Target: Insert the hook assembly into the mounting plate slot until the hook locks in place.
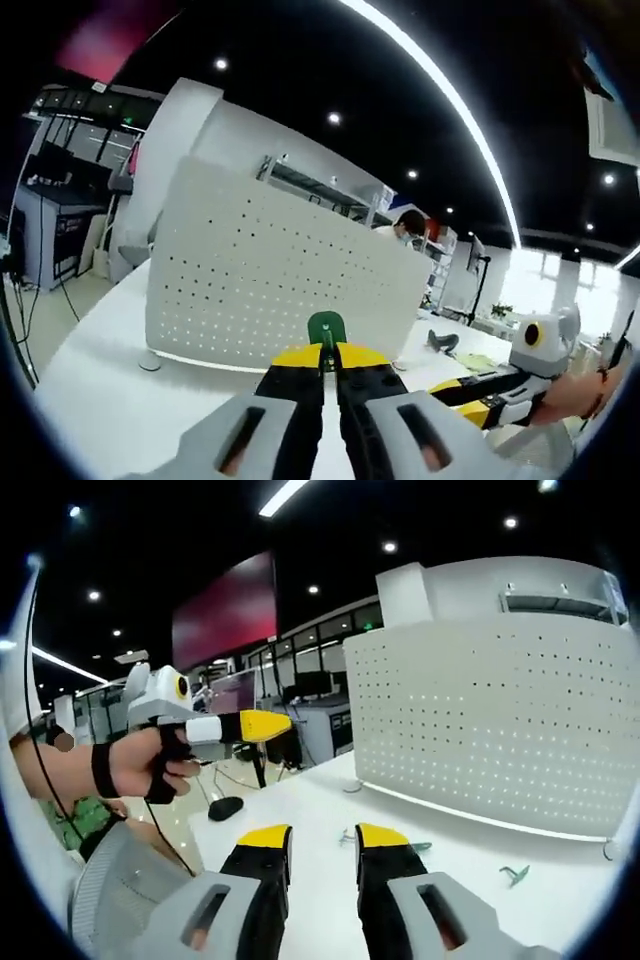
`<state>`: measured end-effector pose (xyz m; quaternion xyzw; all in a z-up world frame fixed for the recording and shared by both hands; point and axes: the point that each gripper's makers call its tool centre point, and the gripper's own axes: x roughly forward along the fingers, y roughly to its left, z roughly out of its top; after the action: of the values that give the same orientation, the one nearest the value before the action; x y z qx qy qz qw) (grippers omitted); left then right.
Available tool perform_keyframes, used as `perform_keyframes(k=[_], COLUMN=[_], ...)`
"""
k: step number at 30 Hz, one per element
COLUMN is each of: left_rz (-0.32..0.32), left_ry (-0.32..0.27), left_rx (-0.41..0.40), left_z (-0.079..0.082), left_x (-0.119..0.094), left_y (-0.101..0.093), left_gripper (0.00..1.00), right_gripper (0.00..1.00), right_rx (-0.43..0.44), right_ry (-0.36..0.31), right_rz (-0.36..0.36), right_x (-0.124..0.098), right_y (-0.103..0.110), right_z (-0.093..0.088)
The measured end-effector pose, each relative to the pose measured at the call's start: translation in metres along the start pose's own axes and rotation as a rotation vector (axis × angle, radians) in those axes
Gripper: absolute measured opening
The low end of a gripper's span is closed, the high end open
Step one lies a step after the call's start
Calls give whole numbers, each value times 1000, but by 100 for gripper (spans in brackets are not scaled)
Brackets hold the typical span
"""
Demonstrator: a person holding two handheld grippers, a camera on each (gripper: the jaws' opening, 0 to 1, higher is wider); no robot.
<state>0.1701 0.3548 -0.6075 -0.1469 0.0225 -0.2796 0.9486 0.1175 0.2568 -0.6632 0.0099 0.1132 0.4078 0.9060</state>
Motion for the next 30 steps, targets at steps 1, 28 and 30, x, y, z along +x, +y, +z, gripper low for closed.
perform_keyframes(k=[1,28,30], left_rz=[14,175,176], left_ry=[10,-47,-66], left_rx=[9,151,175], left_z=[0,46,51], left_x=[1,31,34], left_y=[2,50,52], left_gripper=[3,3,3], right_gripper=[25,46,46], right_rx=[2,-48,-53], right_ry=[2,6,-1], right_rz=[4,-42,-41], right_x=[0,-8,-10], right_y=[1,-1,0], right_z=[0,7,9])
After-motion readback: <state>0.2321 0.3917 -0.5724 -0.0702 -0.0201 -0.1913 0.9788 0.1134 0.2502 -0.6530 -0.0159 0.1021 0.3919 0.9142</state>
